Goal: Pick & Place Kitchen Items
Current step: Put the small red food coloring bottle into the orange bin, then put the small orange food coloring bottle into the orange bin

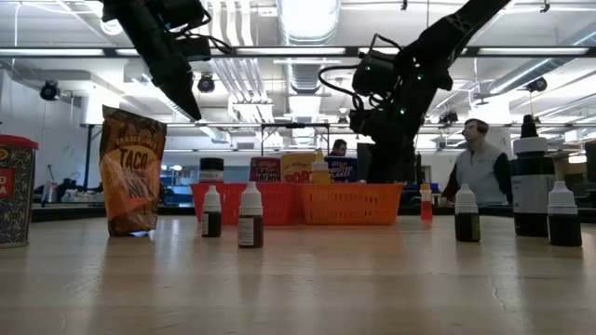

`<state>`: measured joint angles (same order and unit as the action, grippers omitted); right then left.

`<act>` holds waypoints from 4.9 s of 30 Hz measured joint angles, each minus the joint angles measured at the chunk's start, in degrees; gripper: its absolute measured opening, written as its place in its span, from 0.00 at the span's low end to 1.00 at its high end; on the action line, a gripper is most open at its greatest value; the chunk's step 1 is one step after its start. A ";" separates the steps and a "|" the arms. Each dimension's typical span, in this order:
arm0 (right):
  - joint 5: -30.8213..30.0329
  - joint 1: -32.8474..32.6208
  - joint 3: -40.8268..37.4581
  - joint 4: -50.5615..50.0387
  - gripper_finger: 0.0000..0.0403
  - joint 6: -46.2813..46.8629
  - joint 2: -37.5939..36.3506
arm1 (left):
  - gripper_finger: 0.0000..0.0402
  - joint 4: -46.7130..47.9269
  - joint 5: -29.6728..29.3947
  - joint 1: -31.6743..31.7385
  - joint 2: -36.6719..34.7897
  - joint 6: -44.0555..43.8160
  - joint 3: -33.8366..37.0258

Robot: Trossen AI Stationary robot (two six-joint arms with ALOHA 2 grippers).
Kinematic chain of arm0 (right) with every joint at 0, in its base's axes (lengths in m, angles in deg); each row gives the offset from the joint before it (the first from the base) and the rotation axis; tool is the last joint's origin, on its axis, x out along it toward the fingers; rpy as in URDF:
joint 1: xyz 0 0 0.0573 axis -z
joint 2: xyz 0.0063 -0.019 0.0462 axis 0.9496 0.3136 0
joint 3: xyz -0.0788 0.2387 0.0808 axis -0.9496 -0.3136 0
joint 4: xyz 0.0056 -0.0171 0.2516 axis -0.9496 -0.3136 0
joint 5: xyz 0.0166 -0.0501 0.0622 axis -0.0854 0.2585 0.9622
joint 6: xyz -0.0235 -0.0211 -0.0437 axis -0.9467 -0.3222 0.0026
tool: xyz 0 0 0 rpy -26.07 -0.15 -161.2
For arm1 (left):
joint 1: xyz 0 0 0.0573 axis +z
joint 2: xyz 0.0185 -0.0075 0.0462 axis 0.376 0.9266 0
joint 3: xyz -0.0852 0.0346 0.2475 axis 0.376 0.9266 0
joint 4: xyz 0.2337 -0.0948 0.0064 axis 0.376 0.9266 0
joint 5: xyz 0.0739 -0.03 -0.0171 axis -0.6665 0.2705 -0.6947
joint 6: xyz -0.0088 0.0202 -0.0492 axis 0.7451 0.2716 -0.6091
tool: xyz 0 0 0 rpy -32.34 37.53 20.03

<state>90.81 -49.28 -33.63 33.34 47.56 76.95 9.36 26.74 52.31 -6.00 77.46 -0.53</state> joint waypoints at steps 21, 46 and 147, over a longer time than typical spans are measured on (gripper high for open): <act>0.76 0.72 0.64 -0.75 0.19 -0.27 3.17 | 0.65 0.02 0.00 0.00 0.00 0.00 0.00; 2.11 0.69 10.88 -16.52 0.33 -1.64 3.23 | 0.65 0.02 0.00 -0.01 0.00 0.00 0.00; -4.34 11.35 1.73 -21.54 0.18 9.08 -3.63 | 0.65 0.01 0.00 0.00 0.00 0.00 0.00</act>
<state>86.47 -37.92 -31.90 11.80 56.64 73.32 9.37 26.74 52.31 -6.00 77.46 -0.53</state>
